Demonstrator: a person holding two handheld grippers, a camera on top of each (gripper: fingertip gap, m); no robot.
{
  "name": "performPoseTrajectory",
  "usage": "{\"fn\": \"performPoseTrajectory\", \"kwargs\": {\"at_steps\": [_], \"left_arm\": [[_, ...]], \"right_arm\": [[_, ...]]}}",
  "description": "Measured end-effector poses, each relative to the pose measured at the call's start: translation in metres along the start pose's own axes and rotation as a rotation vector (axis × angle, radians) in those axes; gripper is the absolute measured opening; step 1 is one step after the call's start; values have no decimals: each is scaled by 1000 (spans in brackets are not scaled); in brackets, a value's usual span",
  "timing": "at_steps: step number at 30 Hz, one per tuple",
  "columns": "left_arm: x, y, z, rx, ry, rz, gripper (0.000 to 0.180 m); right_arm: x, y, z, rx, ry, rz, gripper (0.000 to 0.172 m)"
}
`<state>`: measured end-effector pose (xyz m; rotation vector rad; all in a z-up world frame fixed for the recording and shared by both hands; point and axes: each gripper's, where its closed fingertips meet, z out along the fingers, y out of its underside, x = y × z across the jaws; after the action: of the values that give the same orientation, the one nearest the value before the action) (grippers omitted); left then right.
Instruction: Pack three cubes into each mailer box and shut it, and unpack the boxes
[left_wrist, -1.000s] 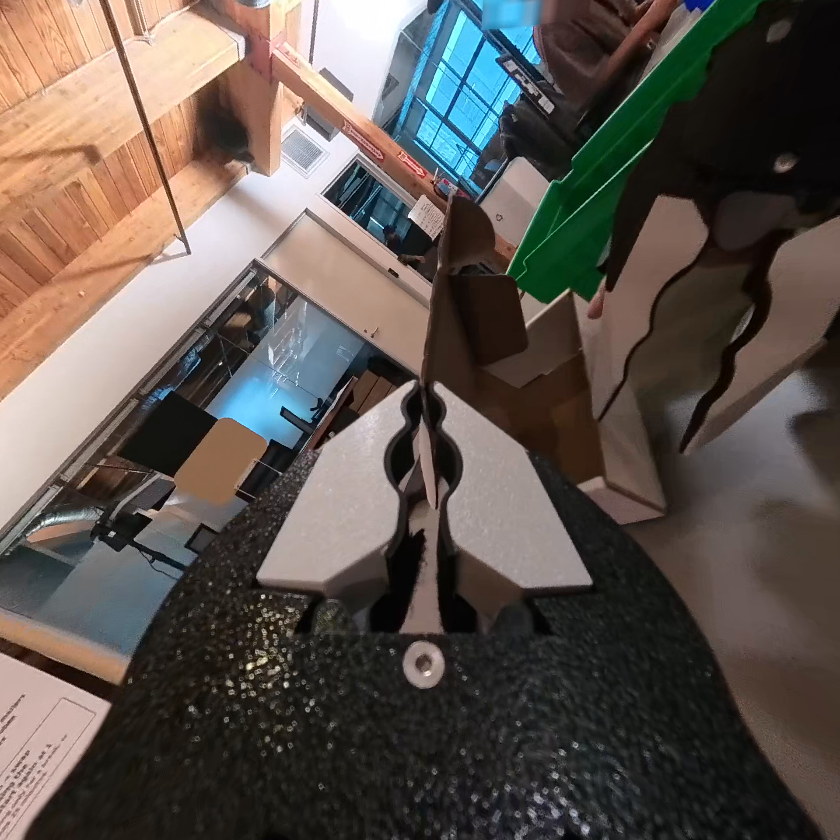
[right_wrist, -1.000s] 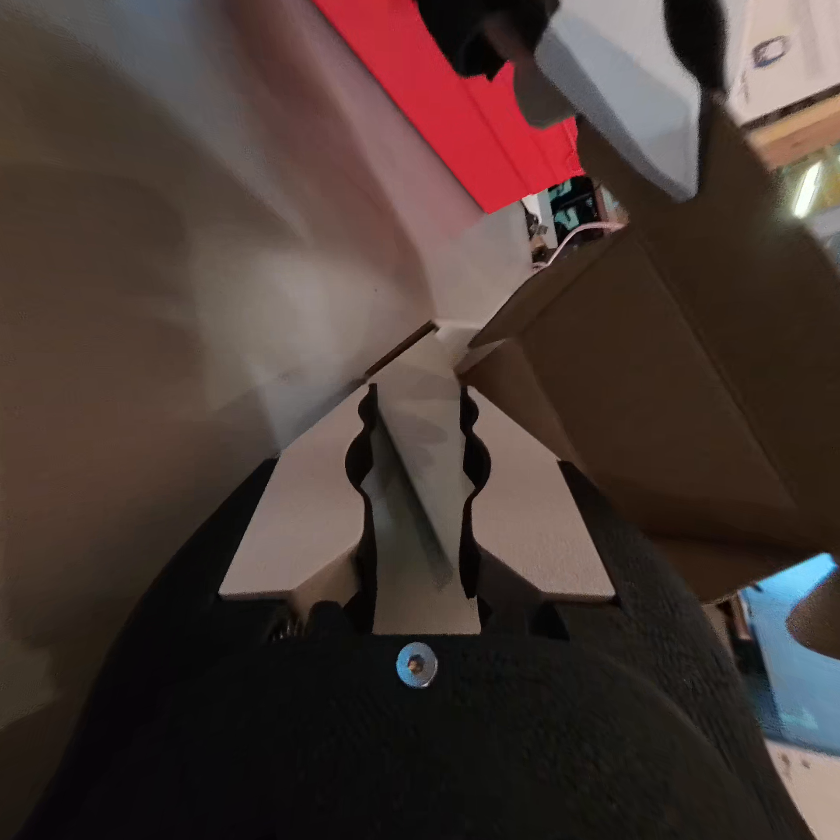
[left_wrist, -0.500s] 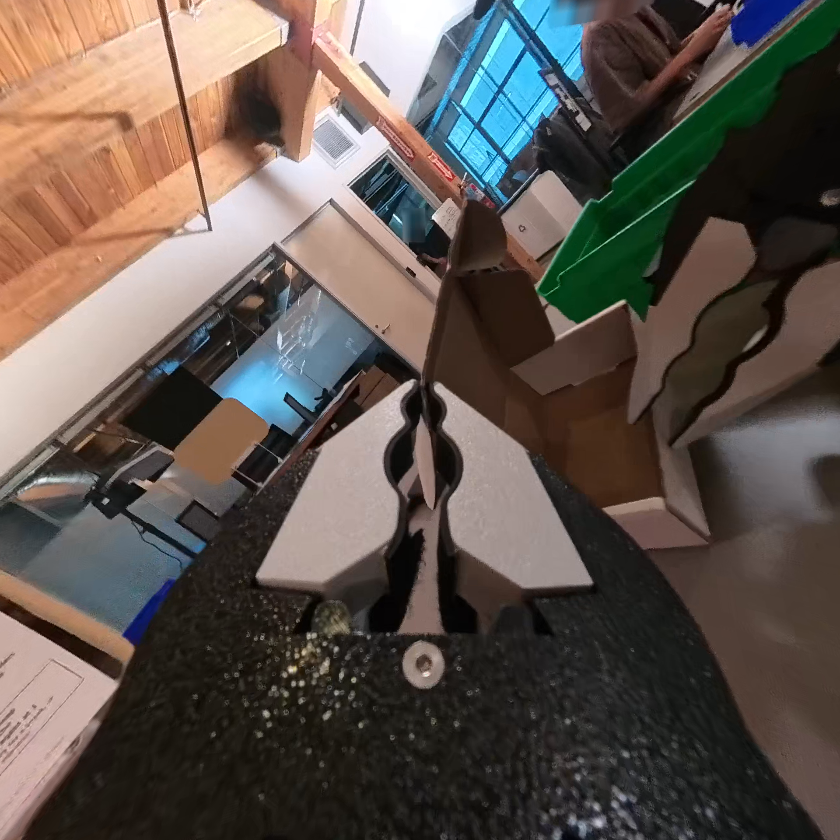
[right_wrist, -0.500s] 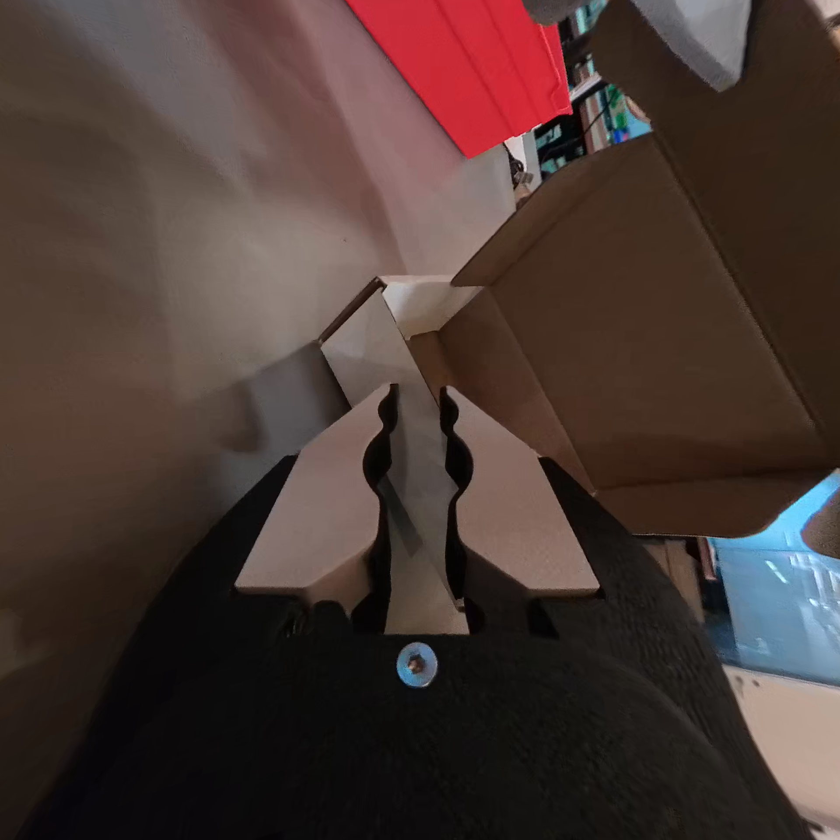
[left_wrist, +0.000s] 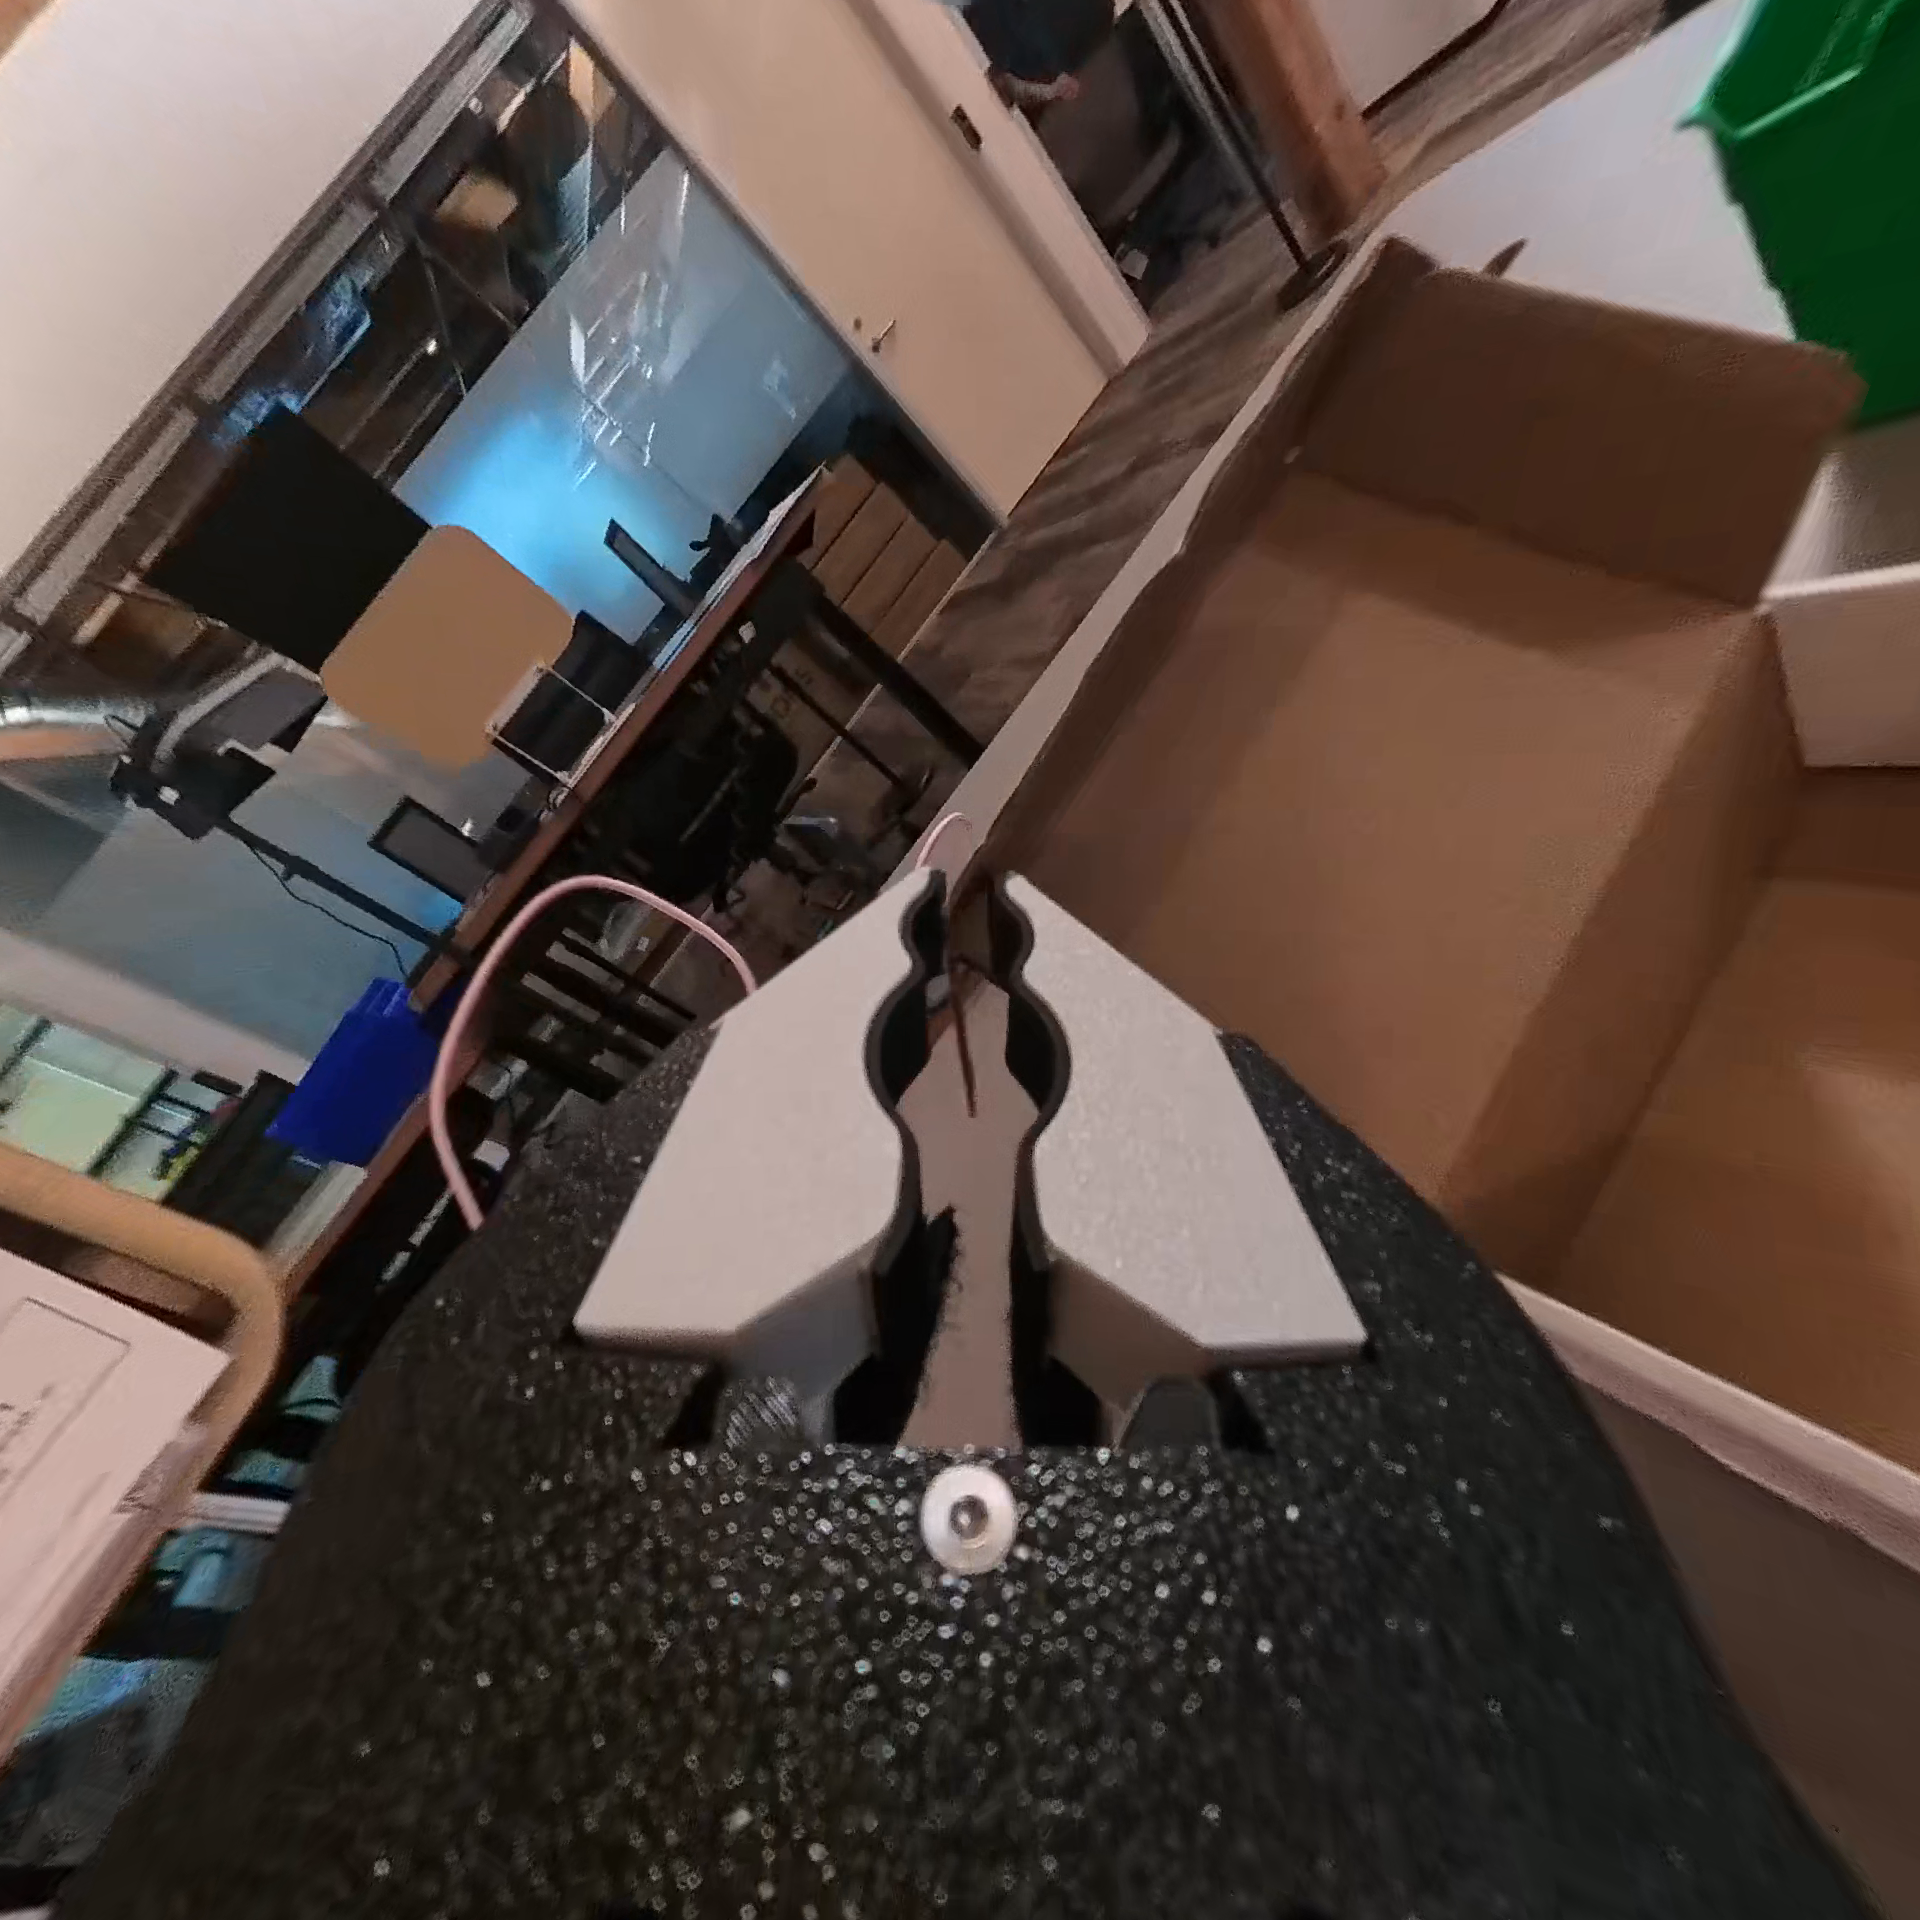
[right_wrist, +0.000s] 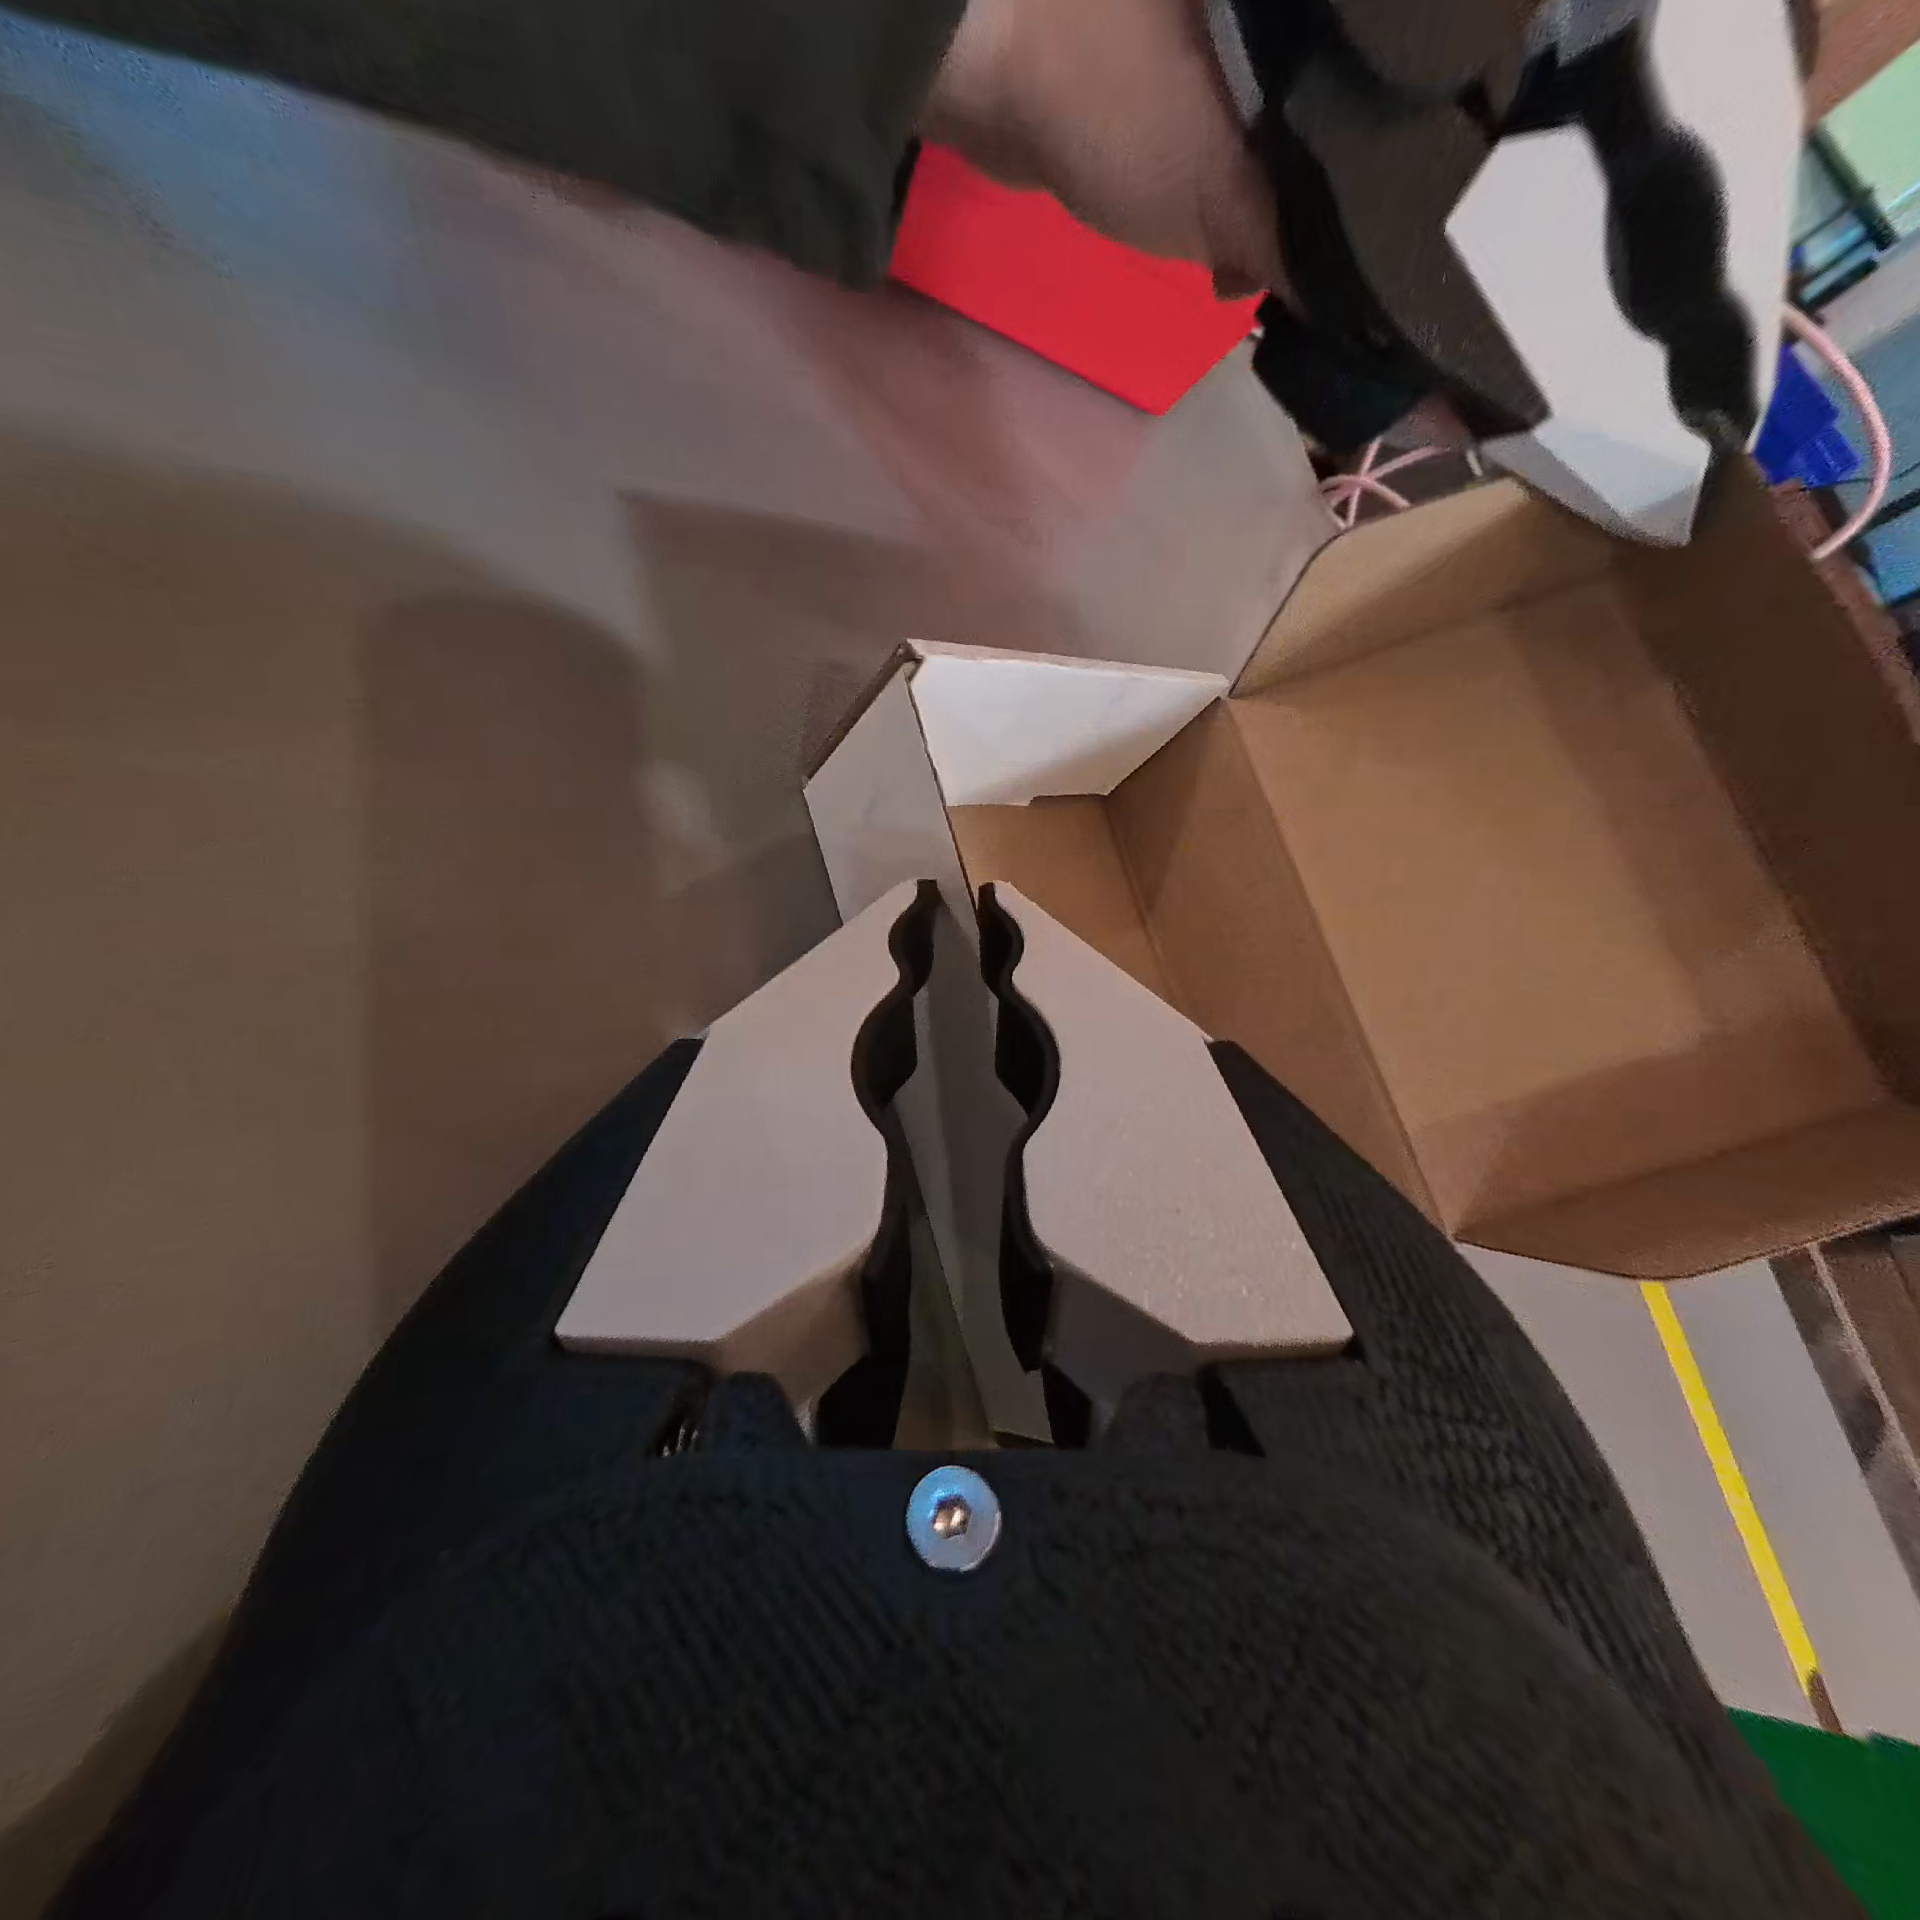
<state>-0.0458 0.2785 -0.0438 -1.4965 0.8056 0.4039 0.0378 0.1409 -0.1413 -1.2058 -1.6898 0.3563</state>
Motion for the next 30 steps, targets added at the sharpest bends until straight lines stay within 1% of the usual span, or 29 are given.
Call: {"fn": "performPoseTrajectory", "kwargs": {"at_steps": [2,8,11,13,15,17,19,20,22,24,25,26,28,30], "left_arm": [[-2,2,7,10,24,-66,6],[-2,15,25,-25,88,-259,8],[-1,22,28,-63,122,-386,9],[-5,24,27,-77,113,-468,10],[-12,20,23,-68,94,-518,36],[-16,10,16,-66,124,-560,68],[-18,2,5,-119,170,-546,76],[-21,0,-4,-160,169,-495,77],[-32,-9,-24,-185,136,-390,78],[-43,-20,-47,-205,112,-341,81],[-48,-23,-61,-222,103,-326,80],[-52,-24,-77,-244,106,-307,72],[-61,-18,-112,-299,100,-244,55],[-74,-2,-146,-346,77,-207,31]], "right_arm": [[-1,-1,1,-6,6,5,6],[-1,-5,5,-30,45,-10,6],[-1,-5,6,-41,57,17,7],[-1,-6,8,-41,64,40,7],[0,-7,10,-48,86,34,7],[0,-8,12,-53,112,2,7],[1,-8,13,-51,129,-16,7],[1,-9,13,-48,134,-18,7],[0,-10,13,-32,141,-40,8],[3,-20,10,31,186,-78,11],[5,-33,5,102,224,-112,11],[7,-45,-3,170,272,-148,11],[14,-61,-18,247,377,-224,10],[21,-69,-30,280,470,-283,8]]}}
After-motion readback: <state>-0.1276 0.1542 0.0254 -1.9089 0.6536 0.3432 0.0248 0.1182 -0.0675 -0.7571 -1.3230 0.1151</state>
